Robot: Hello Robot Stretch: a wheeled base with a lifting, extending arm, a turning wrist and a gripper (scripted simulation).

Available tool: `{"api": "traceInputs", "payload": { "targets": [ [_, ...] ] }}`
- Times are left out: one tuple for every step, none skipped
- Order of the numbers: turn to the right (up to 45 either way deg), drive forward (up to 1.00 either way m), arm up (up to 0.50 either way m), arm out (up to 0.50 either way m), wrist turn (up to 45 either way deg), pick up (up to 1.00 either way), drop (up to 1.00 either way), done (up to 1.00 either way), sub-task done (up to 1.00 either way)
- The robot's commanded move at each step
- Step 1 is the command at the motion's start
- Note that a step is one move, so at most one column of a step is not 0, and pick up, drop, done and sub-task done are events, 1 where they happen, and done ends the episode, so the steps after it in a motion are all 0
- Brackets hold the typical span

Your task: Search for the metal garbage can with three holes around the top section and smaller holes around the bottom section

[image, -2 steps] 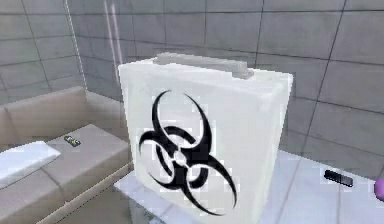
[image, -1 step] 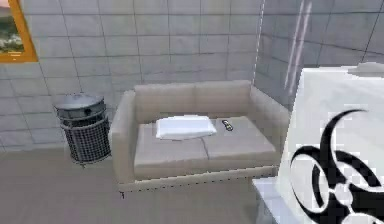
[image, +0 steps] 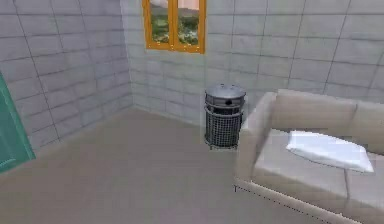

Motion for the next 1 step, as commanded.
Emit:
{"api": "traceInputs", "payload": {
  "targets": [
    [0.0, 1.00, 0.00, 0.00, 0.0, 0.00, 0.00, 0.00, 0.00]
  ]
}}
